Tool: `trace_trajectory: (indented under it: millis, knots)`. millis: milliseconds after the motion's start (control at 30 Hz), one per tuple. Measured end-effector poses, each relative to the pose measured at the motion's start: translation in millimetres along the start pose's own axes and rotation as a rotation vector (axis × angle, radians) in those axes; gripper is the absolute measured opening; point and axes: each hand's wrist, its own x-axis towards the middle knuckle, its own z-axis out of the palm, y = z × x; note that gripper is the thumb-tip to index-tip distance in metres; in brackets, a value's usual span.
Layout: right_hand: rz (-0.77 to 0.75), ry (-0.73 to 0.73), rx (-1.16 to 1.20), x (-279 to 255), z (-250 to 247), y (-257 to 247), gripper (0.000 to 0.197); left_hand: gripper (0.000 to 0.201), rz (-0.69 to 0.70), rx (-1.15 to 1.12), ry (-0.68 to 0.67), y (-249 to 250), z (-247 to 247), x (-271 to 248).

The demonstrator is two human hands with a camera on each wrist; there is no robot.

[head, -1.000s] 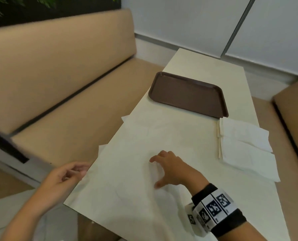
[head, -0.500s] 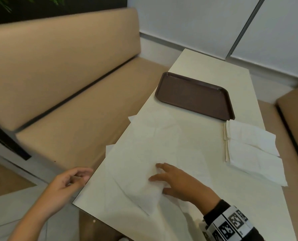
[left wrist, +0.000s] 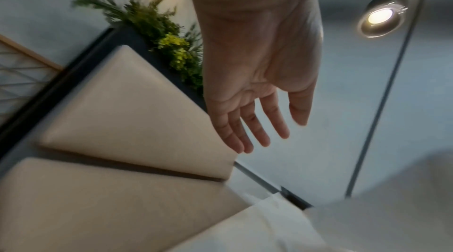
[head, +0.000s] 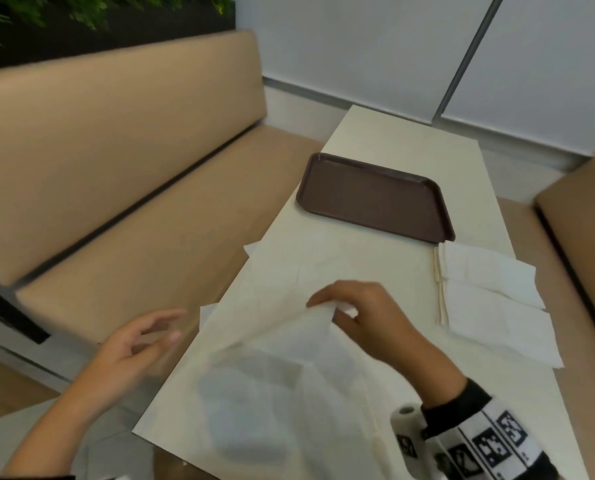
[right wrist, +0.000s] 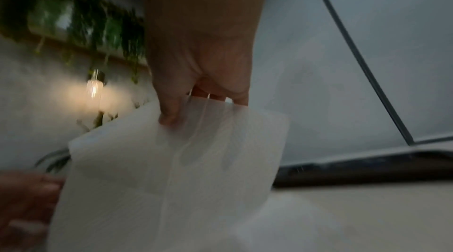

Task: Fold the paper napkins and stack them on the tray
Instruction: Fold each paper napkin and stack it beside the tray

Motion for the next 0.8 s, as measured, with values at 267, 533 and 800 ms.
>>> trace_trajectory:
  millis: [267,533,800]
  knots:
    - [0.127,0.109,0.025,20,-117,-33,0.019,0.058,0.23,-0.12,-0.545,144,68,51]
    - [0.404,0.497,0.719,-55,-157,26,0.073,0.064,0.209,-0.441,-0.489,179,129,68]
    - [0.523,0.545,1.029,-103,-94,35,0.088,0.08,0.3,-0.491,-0.435,175,168,67]
